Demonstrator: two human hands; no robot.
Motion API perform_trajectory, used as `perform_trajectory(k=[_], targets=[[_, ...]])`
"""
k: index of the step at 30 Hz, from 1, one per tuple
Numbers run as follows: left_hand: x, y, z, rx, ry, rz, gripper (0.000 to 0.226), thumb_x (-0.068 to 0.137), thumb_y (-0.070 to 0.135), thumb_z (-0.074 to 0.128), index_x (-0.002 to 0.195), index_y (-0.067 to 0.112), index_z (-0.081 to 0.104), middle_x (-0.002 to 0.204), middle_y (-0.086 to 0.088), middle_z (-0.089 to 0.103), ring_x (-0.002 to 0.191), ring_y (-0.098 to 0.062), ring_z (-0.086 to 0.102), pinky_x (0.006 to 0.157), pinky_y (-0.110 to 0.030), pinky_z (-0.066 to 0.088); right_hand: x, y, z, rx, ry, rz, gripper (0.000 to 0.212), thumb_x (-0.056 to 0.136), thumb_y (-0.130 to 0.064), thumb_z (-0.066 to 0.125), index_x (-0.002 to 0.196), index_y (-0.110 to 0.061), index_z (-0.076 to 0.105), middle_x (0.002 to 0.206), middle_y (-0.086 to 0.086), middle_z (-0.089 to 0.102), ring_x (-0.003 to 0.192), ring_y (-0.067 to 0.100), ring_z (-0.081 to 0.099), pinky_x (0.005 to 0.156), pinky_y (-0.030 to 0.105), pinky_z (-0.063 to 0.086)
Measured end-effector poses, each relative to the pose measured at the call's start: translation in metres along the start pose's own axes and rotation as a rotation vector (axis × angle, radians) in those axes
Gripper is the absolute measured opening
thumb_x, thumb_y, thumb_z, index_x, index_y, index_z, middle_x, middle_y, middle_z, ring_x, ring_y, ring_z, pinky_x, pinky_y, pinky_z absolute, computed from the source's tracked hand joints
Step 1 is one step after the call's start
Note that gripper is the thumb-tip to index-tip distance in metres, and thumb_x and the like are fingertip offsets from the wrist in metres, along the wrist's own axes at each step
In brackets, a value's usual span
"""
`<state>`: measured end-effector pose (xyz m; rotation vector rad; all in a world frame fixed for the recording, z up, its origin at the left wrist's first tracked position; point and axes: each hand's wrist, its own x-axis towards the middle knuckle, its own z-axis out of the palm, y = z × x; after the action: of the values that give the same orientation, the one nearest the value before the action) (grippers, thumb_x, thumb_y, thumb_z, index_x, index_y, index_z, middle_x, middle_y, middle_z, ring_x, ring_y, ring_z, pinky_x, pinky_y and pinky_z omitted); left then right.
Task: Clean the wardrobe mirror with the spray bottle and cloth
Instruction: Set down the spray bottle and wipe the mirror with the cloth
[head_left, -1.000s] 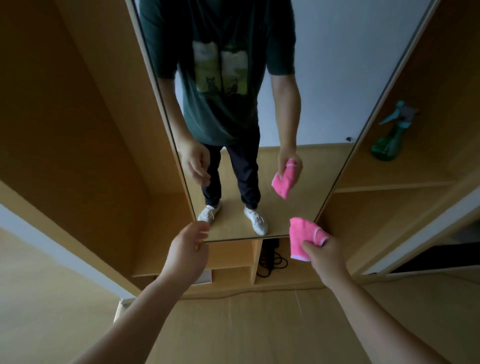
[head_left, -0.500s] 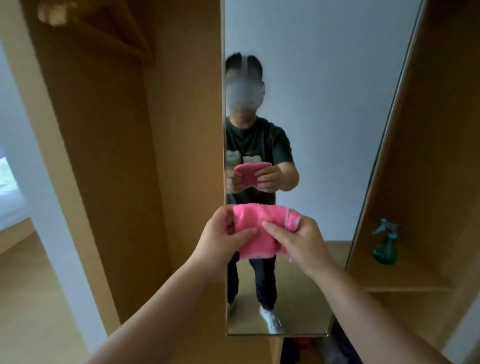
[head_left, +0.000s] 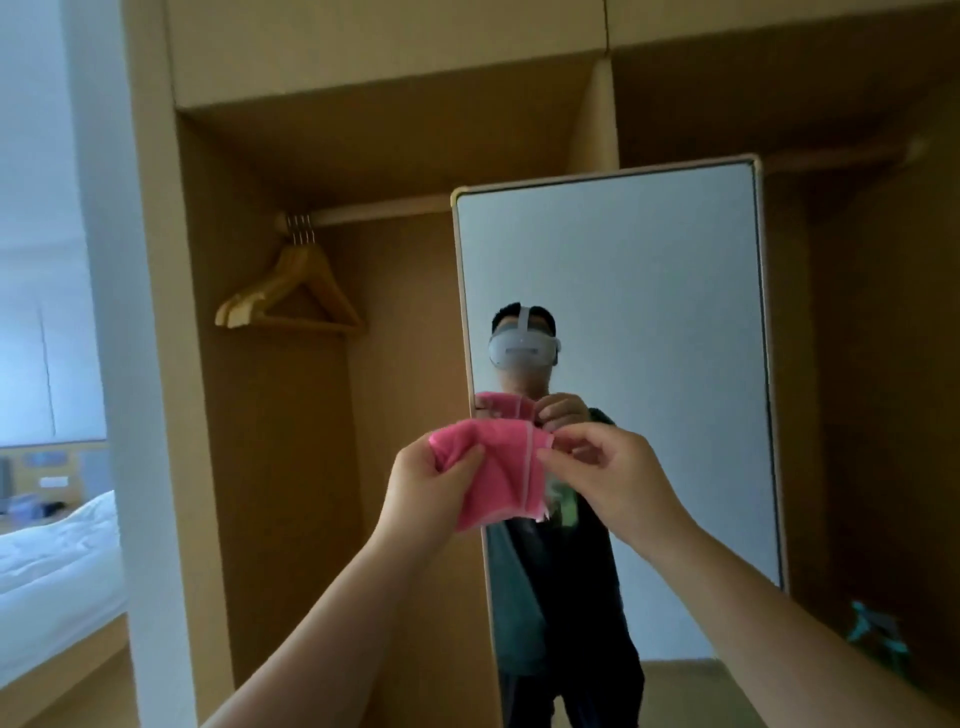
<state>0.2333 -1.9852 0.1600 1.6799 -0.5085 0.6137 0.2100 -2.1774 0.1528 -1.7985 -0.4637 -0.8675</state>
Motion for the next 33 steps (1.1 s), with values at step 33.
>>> perform_trajectory(k=[33], targets=[[0.209, 0.095, 0.041, 0.16, 0.267, 0.067, 0.042, 0.097, 0.043, 0.042, 0.127, 0.014, 0.049, 0.067, 0.003, 0.066, 0.048, -0.003, 0.064, 0.033, -0.009, 0.039, 0.121, -0.011, -0.121, -0.525, 0.431, -0.419, 0.027, 0.092, -0.011, 0.056, 0.118, -0.01, 0.064, 0.112, 0.005, 0.062, 0.083, -0.003, 0.05, 0.075, 0.002, 0.035]])
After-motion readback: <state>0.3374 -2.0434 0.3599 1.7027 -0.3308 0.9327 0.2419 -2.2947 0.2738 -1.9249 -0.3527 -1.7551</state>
